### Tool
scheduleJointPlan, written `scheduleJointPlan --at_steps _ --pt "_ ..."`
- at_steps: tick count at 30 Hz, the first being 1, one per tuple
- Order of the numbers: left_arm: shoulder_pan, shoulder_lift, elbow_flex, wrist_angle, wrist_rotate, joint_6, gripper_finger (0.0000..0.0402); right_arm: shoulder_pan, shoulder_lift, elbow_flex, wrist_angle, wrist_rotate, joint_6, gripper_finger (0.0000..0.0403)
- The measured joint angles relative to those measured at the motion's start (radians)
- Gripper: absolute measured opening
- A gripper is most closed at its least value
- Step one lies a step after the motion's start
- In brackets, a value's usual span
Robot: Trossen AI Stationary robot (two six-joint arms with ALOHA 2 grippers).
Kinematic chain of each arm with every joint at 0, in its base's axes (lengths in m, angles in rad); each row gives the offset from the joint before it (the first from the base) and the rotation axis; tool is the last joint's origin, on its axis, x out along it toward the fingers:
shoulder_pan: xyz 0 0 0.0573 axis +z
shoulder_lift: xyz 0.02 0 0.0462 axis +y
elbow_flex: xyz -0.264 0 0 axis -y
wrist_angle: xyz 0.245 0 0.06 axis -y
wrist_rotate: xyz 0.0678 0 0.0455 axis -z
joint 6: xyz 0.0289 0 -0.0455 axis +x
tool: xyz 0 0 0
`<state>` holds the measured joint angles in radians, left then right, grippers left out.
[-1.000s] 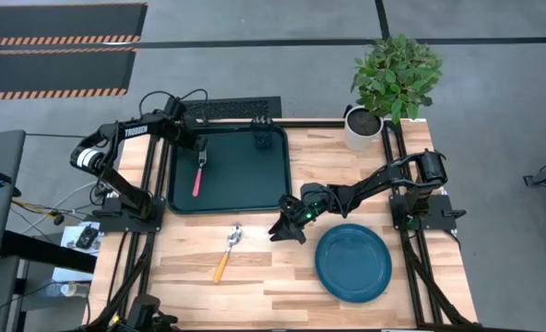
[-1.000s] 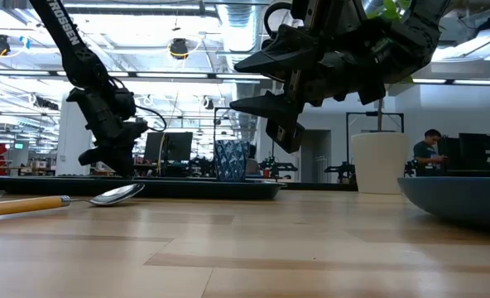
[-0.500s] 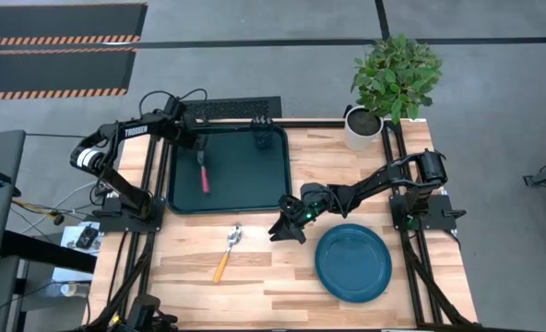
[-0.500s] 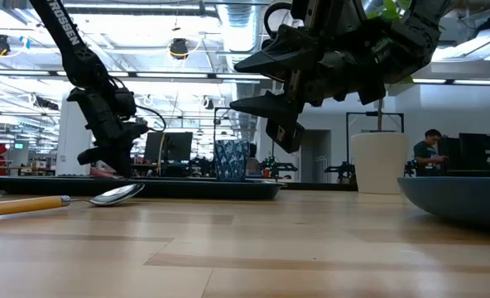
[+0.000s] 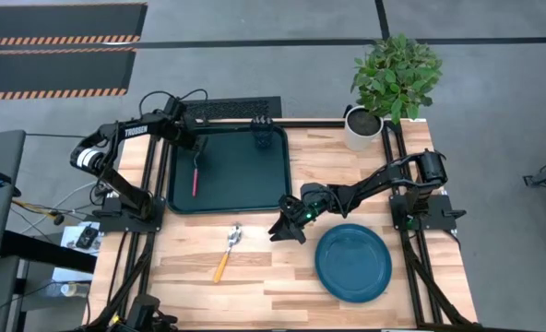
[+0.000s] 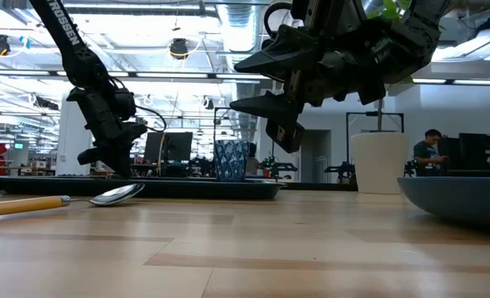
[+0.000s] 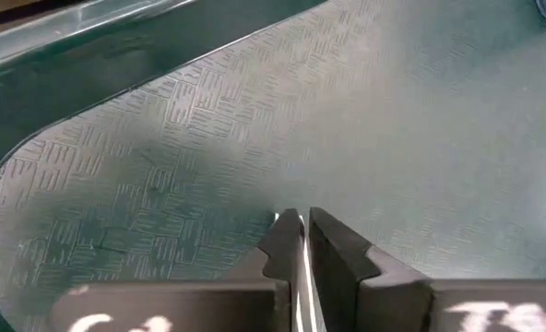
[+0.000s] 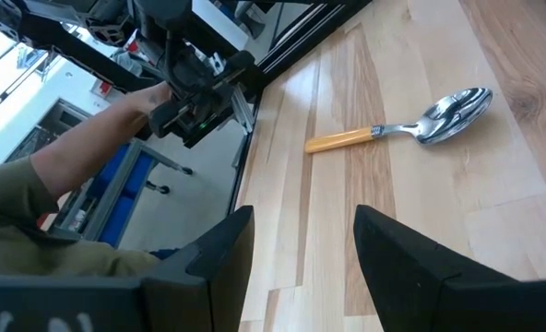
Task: Pick and place plate/cup/fork/spoon on tray
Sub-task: Put the pink fork on the black tray to the bottom left of the blue glass
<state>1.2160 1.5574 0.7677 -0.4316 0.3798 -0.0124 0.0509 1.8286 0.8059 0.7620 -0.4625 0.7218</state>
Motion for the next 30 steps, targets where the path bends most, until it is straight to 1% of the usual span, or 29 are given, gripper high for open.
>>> scheduleJointPlan --at_steps 6,11,13,16,18,21,25,27,30 --pt "0.0 -0.025 0.013 0.0 -0.007 -0.007 0.0014 0.001 0.0 0.0 -0.014 0.0 -0.013 0.0212" --pt "-0.011 -0.077 0.032 -0.047 -0.132 -0.002 0.0014 0.002 0.0 0.0 -0.046 0.0 -0.016 0.0212" --pt "-0.031 -0.095 0.033 -0.077 -0.16 0.004 0.0014 0.002 0.0 0.0 -0.054 0.0 -0.021 0.0212" --pt "-0.079 -0.1 0.033 -0.118 -0.185 0.009 0.0014 0.002 0.0 0.0 -0.051 0.01 -0.027 0.0212" --pt "-0.118 -0.1 0.033 -0.119 -0.221 0.009 0.0014 0.002 0.0 0.0 -0.053 0.018 -0.027 0.0212" --pt "-0.176 -0.1 0.032 -0.107 -0.291 0.006 0.0014 0.001 0.0 0.0 -0.052 0.019 -0.027 0.0212" --pt "-0.22 -0.1 0.032 -0.102 -0.399 0.0 0.0014 0.006 0.0 0.0 -0.052 0.019 -0.025 0.0212" --pt "-0.234 -0.1 0.032 -0.1 -0.419 -0.007 0.0014 0.008 0.0 0.0 -0.052 0.019 -0.025 0.0212" --pt "-0.242 -0.1 0.032 -0.1 -0.416 -0.011 0.0014 0.009 0.0 0.0 -0.052 0.019 -0.026 0.0212"
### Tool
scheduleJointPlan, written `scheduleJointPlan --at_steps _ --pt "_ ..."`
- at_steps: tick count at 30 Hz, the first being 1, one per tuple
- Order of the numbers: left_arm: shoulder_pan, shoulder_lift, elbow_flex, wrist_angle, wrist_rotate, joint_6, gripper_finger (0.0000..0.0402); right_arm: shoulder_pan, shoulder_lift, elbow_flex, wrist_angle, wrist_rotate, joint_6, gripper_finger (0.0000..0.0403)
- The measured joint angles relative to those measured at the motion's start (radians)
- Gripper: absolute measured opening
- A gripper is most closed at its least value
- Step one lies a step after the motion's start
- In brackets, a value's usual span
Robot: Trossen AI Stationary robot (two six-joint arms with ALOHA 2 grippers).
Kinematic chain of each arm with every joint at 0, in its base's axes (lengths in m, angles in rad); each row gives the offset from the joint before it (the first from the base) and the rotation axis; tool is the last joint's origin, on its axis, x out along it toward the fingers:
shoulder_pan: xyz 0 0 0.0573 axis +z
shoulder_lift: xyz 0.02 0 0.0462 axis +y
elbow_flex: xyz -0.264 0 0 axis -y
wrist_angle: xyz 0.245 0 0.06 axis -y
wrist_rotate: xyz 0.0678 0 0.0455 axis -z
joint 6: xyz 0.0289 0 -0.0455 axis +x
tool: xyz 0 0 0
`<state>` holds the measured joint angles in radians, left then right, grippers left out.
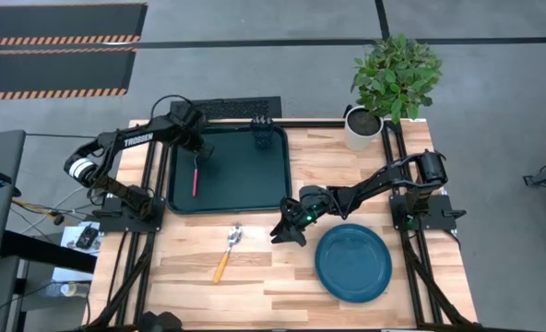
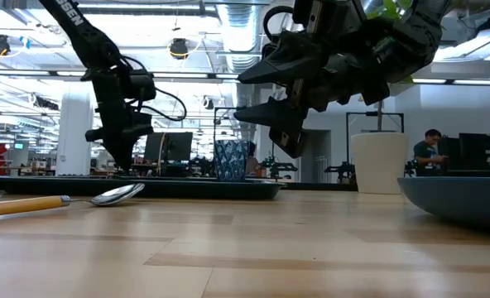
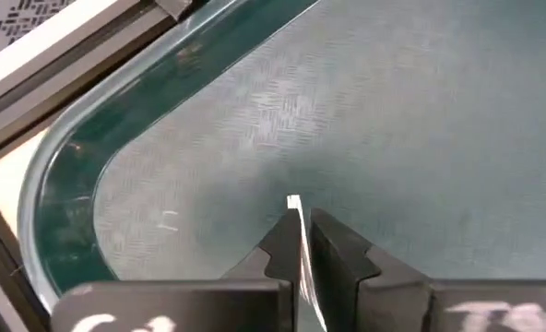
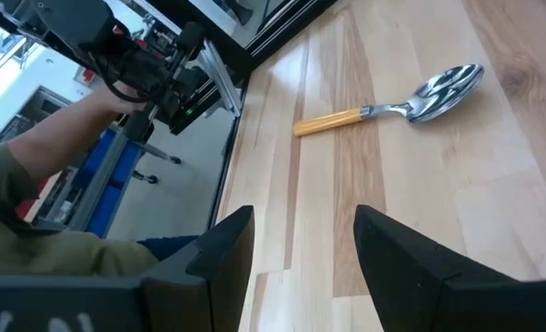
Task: Pick and place plate/cup/fork/spoon on tray
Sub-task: Put the pink fork on the black tray to the bottom left of the blue glass
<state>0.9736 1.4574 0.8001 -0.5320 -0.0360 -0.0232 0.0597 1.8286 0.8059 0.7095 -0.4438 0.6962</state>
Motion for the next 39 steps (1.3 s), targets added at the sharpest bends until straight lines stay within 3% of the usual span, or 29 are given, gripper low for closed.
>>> scheduleJointPlan --at_steps 12,39 --pt "-0.004 0.0 -0.064 0.039 0.002 -0.03 0.0014 0.0 0.0 0.0 0.0 0.0 -0.015 0.0212" --pt "-0.004 0.0 -0.066 0.029 -0.004 -0.048 0.0 -0.002 0.0 0.0 0.0 0.0 -0.016 0.0212"
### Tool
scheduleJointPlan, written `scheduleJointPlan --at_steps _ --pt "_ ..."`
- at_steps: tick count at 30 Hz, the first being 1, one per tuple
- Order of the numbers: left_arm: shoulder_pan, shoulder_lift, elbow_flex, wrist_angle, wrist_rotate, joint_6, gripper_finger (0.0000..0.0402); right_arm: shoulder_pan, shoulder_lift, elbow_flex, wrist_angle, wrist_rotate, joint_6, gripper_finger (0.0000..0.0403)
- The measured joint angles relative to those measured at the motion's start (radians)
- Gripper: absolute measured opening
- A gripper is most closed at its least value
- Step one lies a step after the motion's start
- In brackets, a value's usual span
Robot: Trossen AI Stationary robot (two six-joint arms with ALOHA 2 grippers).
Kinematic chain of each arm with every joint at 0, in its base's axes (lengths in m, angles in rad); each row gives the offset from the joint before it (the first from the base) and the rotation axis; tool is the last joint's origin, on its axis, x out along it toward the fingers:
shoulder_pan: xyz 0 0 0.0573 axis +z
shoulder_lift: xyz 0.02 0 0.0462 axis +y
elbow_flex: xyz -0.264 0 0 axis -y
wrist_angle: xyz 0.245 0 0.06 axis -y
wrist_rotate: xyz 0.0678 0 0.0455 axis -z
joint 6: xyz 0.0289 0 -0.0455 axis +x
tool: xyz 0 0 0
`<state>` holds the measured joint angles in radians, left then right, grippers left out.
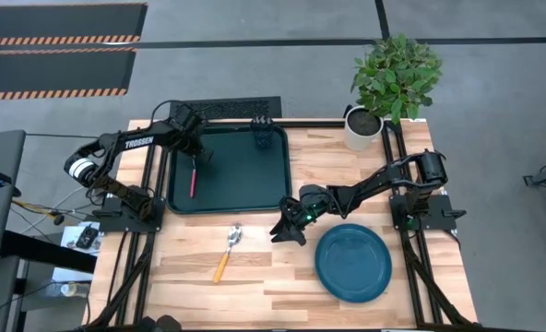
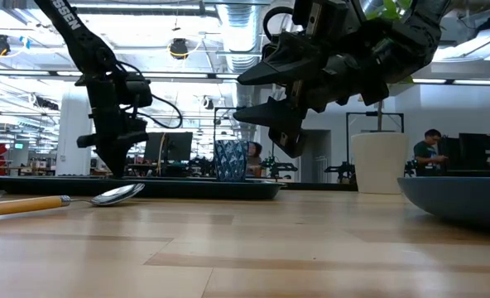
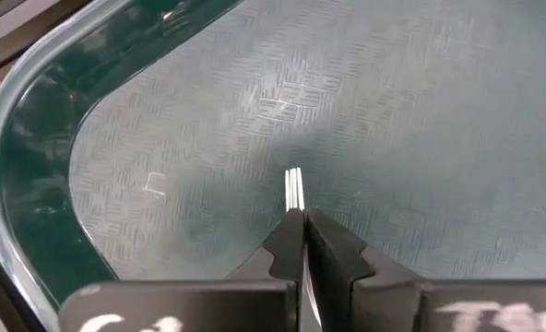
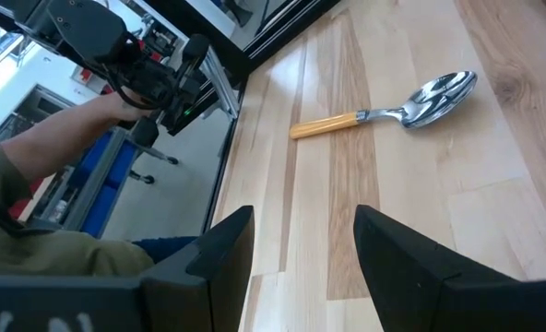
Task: Pick and place plate/cup/fork/spoon on tray
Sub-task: Put the pink fork on the black tray to the bottom left of the blue glass
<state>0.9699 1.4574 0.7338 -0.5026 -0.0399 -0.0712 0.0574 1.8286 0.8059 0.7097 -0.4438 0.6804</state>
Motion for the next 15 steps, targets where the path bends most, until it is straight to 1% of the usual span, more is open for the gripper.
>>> scheduleJointPlan --at_steps 5,11,15 --pt "0.0 0.0 0.0 0.017 0.012 -0.036 0.0 0.0 0.0 0.0 0.0 0.0 0.0 0.0212" --pt "0.007 0.0 0.0 0.116 0.179 -0.091 0.0 0.003 0.0 0.0 -0.001 0.0 0.0 0.0212" --pt "0.027 0.001 0.0 0.131 0.234 -0.108 0.0 0.011 0.0 0.0 -0.005 0.0 -0.004 0.0212"
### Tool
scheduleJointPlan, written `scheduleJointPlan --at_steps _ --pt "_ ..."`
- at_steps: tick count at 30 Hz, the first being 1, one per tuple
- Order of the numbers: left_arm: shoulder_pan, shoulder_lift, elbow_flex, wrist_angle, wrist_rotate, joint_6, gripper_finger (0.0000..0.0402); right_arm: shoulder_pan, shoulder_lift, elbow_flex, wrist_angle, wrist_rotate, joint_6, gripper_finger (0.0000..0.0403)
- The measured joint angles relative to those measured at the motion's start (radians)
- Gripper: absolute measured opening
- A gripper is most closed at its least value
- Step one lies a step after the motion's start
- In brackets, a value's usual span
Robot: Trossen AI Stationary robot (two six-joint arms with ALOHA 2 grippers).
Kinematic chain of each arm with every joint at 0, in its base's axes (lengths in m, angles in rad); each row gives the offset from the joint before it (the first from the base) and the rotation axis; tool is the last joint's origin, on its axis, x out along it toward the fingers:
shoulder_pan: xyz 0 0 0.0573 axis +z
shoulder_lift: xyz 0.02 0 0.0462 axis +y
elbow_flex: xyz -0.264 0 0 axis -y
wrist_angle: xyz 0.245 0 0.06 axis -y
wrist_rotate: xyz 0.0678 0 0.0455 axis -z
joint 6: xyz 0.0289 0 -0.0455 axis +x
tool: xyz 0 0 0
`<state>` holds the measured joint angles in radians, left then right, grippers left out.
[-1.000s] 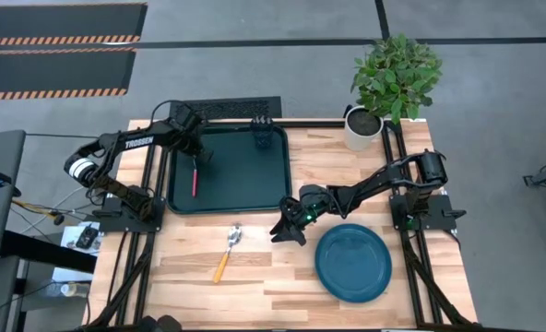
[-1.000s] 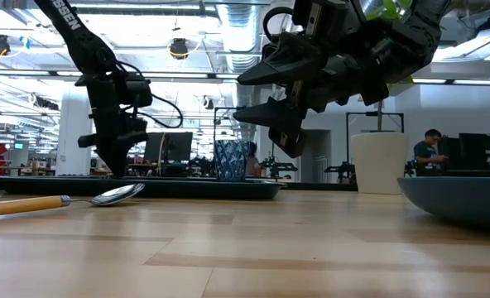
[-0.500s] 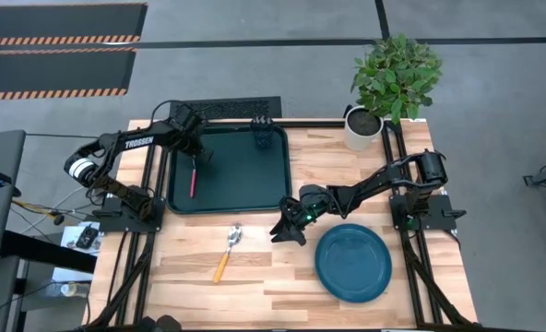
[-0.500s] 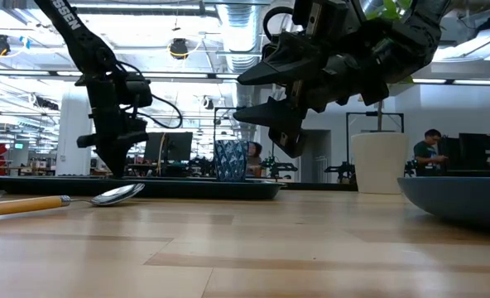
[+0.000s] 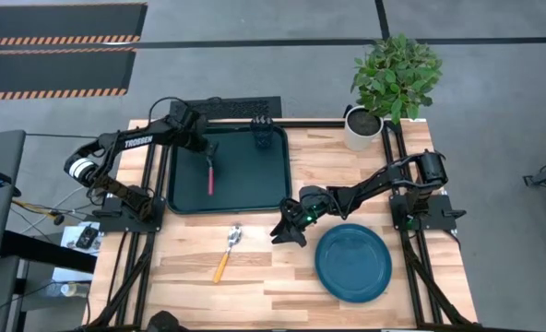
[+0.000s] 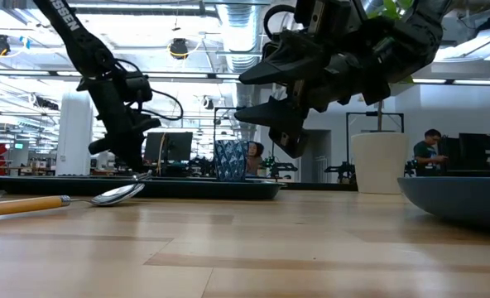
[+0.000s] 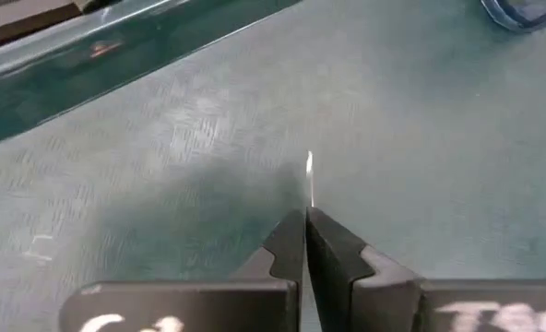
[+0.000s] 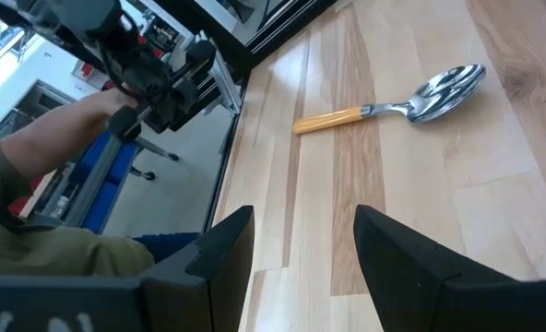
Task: Pick and place plate/cup/fork/spoon on tray
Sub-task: Put the pink fork on the black tray to the bottom left of the blue glass
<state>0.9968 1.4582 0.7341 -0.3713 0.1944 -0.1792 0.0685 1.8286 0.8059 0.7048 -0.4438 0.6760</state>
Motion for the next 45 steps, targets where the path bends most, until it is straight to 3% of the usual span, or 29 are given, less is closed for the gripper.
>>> scheduleJointPlan --at_steps 10,14,18,25,29,40,45 --pt "0.022 -0.015 -0.044 0.051 -0.01 -0.053 0.0 0.006 0.0 0.0 -0.002 0.0 -0.004 0.0212" --pt "0.017 -0.058 -0.044 0.1 0.05 -0.066 0.0013 0.008 0.0 0.0 -0.002 0.0 -0.004 0.0212" --pt "-0.013 -0.09 -0.029 0.095 -0.005 -0.048 0.0064 0.011 0.0 0.0 -0.002 0.0 -0.004 0.0212" --pt "-0.104 -0.062 -0.024 0.114 -0.166 -0.054 0.019 0.01 0.0 0.0 -0.002 0.0 -0.007 0.0212" --pt "-0.139 -0.04 -0.024 0.115 -0.216 -0.08 0.0223 0.01 0.0 0.0 -0.003 0.0 -0.007 0.0212" --pt "-0.198 0.081 -0.024 0.078 -0.272 -0.105 0.0159 0.01 0.0 0.0 -0.004 0.0 -0.006 0.0212" --pt "-0.196 0.098 -0.024 0.074 -0.282 -0.126 0.01 0.01 0.0 0.0 -0.006 0.0 -0.004 0.0212"
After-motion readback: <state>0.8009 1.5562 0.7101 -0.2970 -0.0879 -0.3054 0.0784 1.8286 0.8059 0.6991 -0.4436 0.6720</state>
